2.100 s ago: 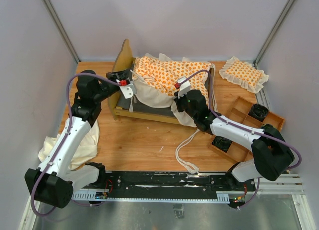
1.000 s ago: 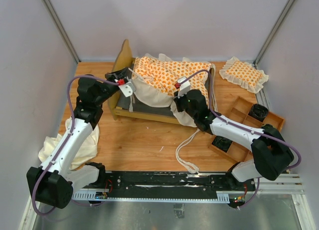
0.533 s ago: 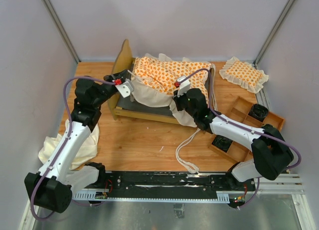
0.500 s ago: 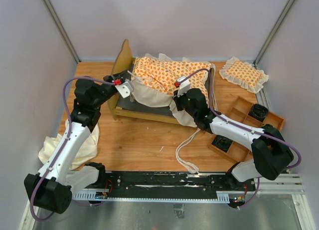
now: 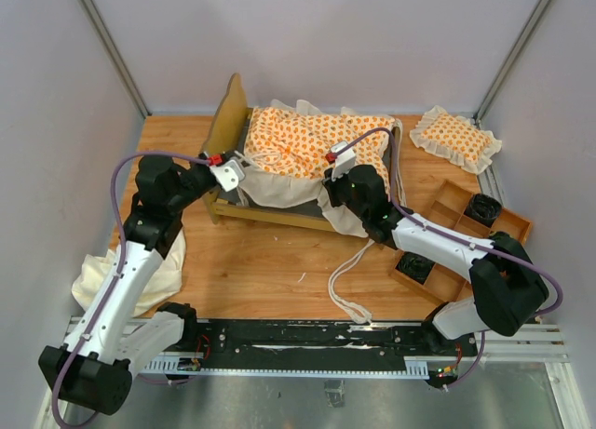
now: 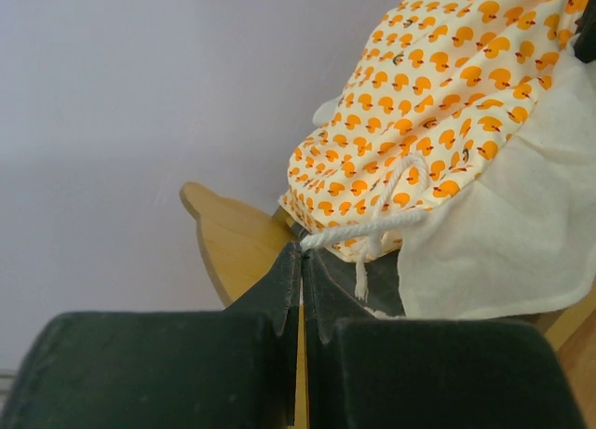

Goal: Set up the pet bed
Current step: Cross the ropes over the mattress.

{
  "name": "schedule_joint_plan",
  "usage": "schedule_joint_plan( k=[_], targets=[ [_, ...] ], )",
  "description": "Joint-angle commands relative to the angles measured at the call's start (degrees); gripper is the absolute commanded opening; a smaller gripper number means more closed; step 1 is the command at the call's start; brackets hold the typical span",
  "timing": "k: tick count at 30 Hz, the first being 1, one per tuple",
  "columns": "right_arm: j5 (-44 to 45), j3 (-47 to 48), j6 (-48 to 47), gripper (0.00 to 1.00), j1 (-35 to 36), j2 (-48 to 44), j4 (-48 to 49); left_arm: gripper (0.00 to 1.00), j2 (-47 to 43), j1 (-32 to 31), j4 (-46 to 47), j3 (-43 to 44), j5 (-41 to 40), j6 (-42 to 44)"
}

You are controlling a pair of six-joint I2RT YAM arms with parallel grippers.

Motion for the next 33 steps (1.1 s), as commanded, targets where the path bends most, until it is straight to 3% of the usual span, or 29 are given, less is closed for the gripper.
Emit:
schedule_joint_plan(
  k=[1, 16, 24, 30, 33],
  targets=[
    [0.2, -0.3, -0.2, 0.04, -1.0, -0.4, 0.2, 0.00, 0.6, -0.2, 1.4, -2.3, -1.1, -1.0],
    [0.4, -1.0, -0.2, 0.04, -1.0, -0.5, 0.7, 0.00, 2.9, -0.2, 4.2, -7.5, -4.0, -4.2],
    [1.0, -0.6, -0.6, 0.04, -1.0, -0.1, 0.6, 0.00, 1.9, -0.2, 0.9, -7.5, -4.2, -18.1],
    [3.3, 1.5, -2.1, 0.04, -1.0, 1.0, 0.5, 0.00, -1.2, -0.2, 14.5, -13.9, 1.7, -30.9],
    [5.6, 3.7, -4.0, 0.04, -1.1, 2.4, 0.0, 0.00, -0.4, -0.2, 19.5, -16.3, -0.9, -34.0]
  ],
)
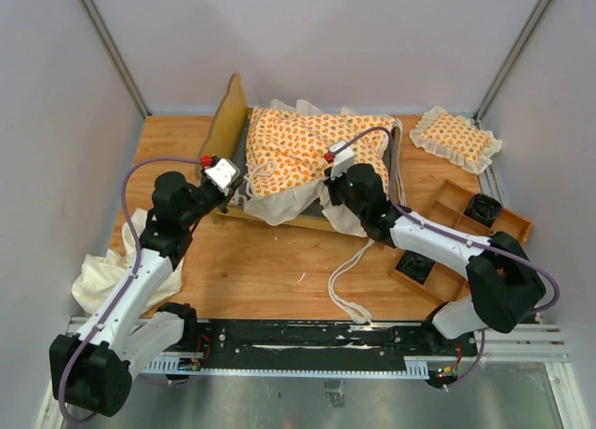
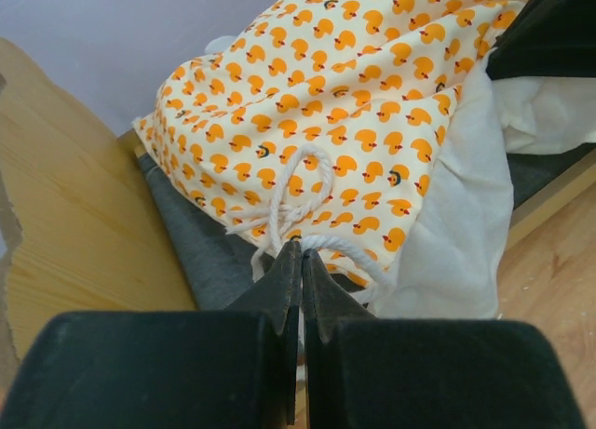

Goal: Set up the pet bed
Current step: Cross the ropes over the mattress.

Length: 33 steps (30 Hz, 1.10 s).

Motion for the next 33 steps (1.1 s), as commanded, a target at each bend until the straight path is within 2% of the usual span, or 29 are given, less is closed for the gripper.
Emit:
schedule_joint_plan(
  k=[1, 4, 7, 10, 14, 20, 29, 33],
  targets=[
    [5.0, 4.6, -3.7, 0.04, -1.2, 2.6, -0.5, 0.00, 0.8, -0.1, 10.4, -2.5, -2.1, -8.9],
    [6.8, 5.9, -4.7, 0.04, -1.8, 4.6, -1.4, 0.00, 2.1, -0.2, 12.1, -4.0, -12.0, -8.4],
    [7.4, 6.2, -4.3, 0.04, -2.5, 5.9, -0.8, 0.00, 2.3, -0.2, 21.1, -7.6, -17.6, -8.4],
    [8.1, 6.9, -4.4, 0.04, -2.8, 7.0, -0.2, 0.00, 2.9, -0.1, 29.8, -9.2, -13.9, -9.5],
    [9.7, 8.5, -5.2, 0.03, -3.2, 8.5, -0.1, 0.00, 5.5, -0.1, 38.1, -8.3, -8.1, -16.3],
    [10.2, 8.4, -5.4, 0.03, -3.8, 8.9, 0.2, 0.00, 7.3, -0.1, 40.8, -8.9, -5.1, -23.5],
    [9.0, 8.1, -4.8, 0.03, -4.1, 9.8, 1.2, 0.00, 7.1, -0.1, 40.2, -15.8, -12.2, -23.4],
    [9.3, 8.4, -4.9, 0.02, -4.1, 10.1, 1.0, 0.00, 6.1, -0.1, 39.5, -16.4, -13.7, -26.5]
  ],
)
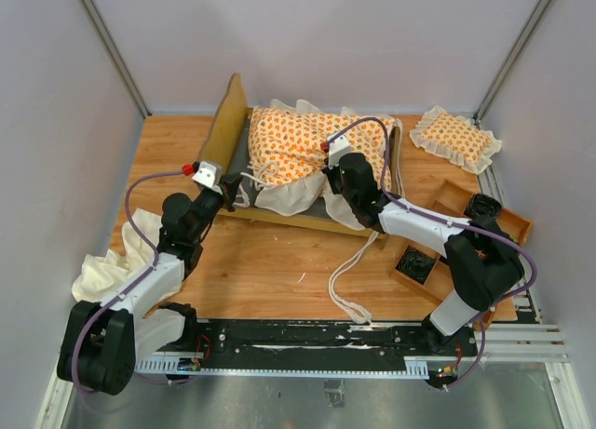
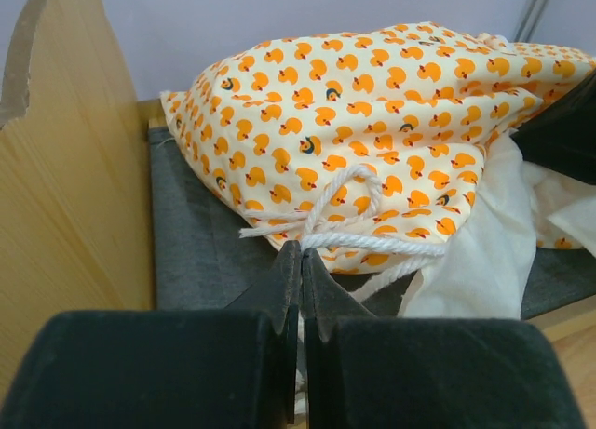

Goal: Set up the pet bed
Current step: Cross the ropes over the mattress.

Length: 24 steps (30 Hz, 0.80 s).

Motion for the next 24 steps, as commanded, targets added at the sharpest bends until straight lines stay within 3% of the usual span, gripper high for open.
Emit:
schedule_joint_plan(
  k=[1, 6, 10, 14, 24],
  targets=[
    [1.6, 1.2, -0.5, 0.02, -1.7, 0.9, 1.2, 0.00, -2.2, -0.1, 0.3, 0.2, -3.1, -3.4],
    [1.7, 0.8, -0.8, 0.02, -1.6, 0.5, 1.2, 0.00, -7.9, -0.1, -10.5, 4.8, 2.0, -5.7],
    [1.2, 0.3, -0.4, 0.02, -1.7, 0.1, 1.3, 0.00, -12.2, -0.1, -20.2, 10.0, 12.0, -2.5],
    [1.0, 0.0, 0.0, 0.02, -1.7, -0.6, 1.4, 0.00, -13.5, -0.1, -22.8, 12.6, 16.9, -4.0],
    [-0.2, -0.1, 0.8, 0.02, -1.7, -1.0, 1.7, 0.00, -7.3, -0.1, -20.8, 11.6, 8.3, 0.5]
  ],
)
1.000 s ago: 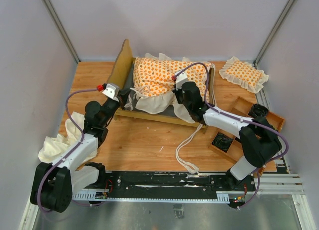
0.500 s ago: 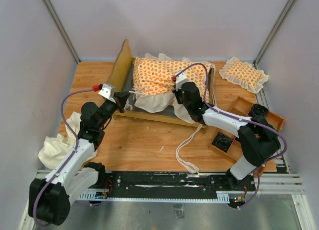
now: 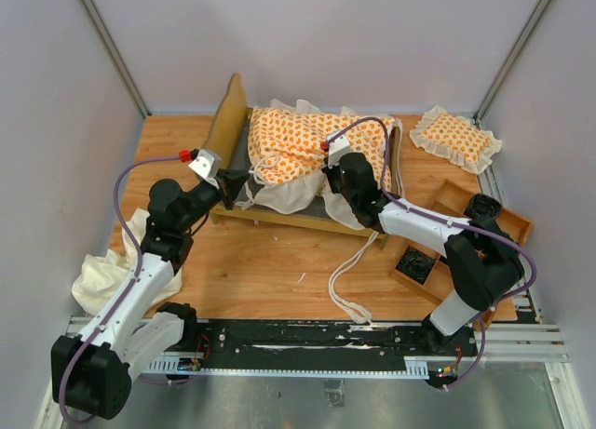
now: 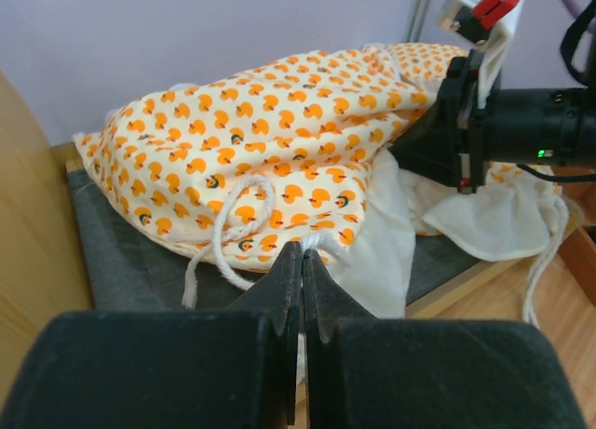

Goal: Set up the pet bed
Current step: Cross the ropes over the mattress.

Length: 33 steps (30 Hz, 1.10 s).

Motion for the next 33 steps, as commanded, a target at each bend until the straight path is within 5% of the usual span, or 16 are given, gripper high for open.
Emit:
schedule_joint_plan(
  k=[1, 7, 14, 18, 23, 28, 33],
  targets=[
    [0.6, -0.2, 0.5, 0.02, -1.7, -1.1, 0.8, 0.00, 3.0, -0.1, 2.3, 0.3, -4.8, 4.5],
    [1.6, 0.4, 0.3, 0.02, -1.7, 0.1, 1.2, 0.00, 7.8, -0.1, 13.2, 0.4, -9.3, 7.2],
    [3.1, 1.8, -0.6, 0.03, -1.7, 2.0, 0.9, 0.01, 11.0, -0.1, 13.8, -1.9, -17.5, 3.5],
    [2.6, 1.3, -0.4, 0.03, -1.7, 2.2, 1.4, 0.18, 10.6, -0.1, 12.7, -3.0, -23.1, 3.5],
    [2.0, 1.4, -0.1, 0.03, -1.7, 2.1, 1.3, 0.44, 7.3, -0.1, 3.5, -0.6, -27.0, -1.2],
    [1.5, 1.2, -0.3, 0.03, -1.7, 1.5, 0.9, 0.48, 3.4, -0.1, -17.1, 5.1, -34.5, -10.1],
    [1.1, 0.9, -0.2, 0.03, -1.6, 0.8, 0.4, 0.45, -6.6, -0.2, -23.1, -0.1, -27.0, -10.7]
  ],
)
